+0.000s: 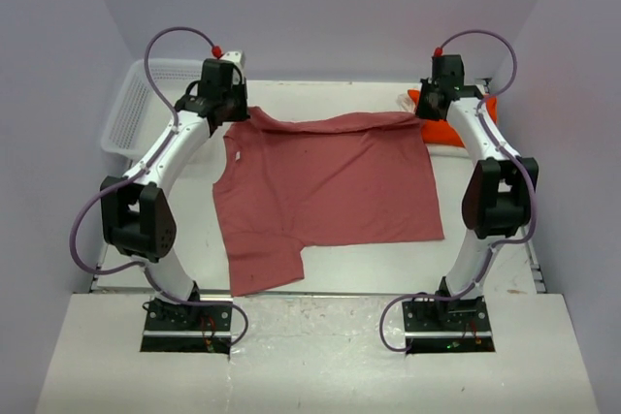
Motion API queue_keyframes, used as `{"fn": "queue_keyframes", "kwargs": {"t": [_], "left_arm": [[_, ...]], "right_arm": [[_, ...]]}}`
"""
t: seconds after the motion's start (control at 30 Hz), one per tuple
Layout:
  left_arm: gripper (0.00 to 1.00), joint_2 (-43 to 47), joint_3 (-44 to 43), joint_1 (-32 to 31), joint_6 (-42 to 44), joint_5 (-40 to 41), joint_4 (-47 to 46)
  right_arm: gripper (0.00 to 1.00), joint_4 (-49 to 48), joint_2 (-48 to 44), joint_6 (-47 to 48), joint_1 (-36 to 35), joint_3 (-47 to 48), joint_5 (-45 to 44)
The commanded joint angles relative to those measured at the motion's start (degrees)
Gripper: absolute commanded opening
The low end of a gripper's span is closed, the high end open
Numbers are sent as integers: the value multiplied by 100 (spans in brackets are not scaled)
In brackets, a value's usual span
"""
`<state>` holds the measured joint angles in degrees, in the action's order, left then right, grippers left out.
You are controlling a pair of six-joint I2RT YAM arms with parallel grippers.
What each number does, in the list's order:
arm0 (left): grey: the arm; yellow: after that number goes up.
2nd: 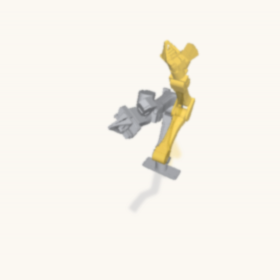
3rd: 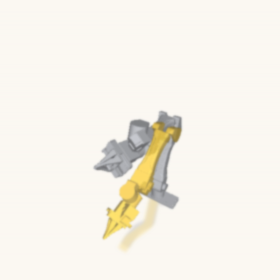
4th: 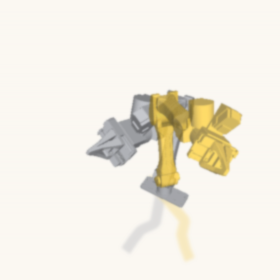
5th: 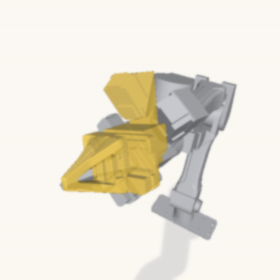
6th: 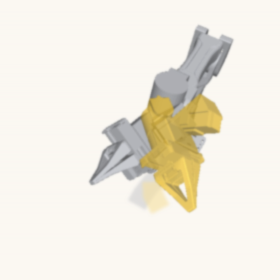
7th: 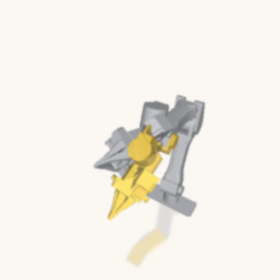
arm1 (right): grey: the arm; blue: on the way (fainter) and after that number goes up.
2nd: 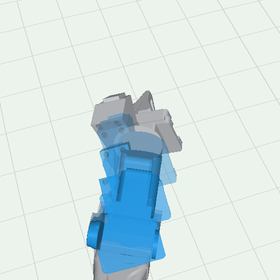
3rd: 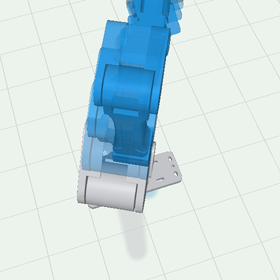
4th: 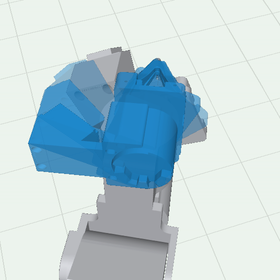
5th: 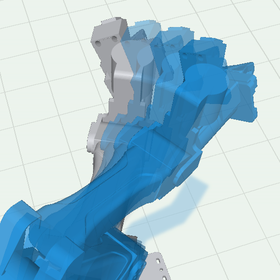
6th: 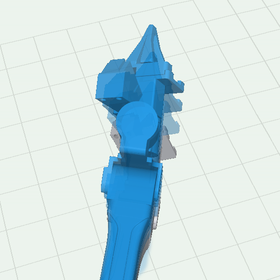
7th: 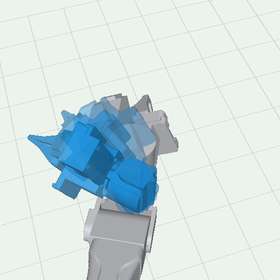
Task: Fold and stack the t-shirts
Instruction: Fold the flattened tshirt in 1/3 of the way
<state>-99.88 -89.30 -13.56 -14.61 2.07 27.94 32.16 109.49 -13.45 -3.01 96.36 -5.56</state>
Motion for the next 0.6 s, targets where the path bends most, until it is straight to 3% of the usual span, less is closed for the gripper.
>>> {"fn": "queue_keyframes", "kwargs": {"t": [0.0,0.57], "left_arm": [[0,539,254,-94,-304,320,-61],[0,1681,2037,-278,-1096,1129,10]], "right_arm": [[0,-9,-481,-219,-42,-187,-234],[0,290,-868,-623,-139,-899,-797]]}}
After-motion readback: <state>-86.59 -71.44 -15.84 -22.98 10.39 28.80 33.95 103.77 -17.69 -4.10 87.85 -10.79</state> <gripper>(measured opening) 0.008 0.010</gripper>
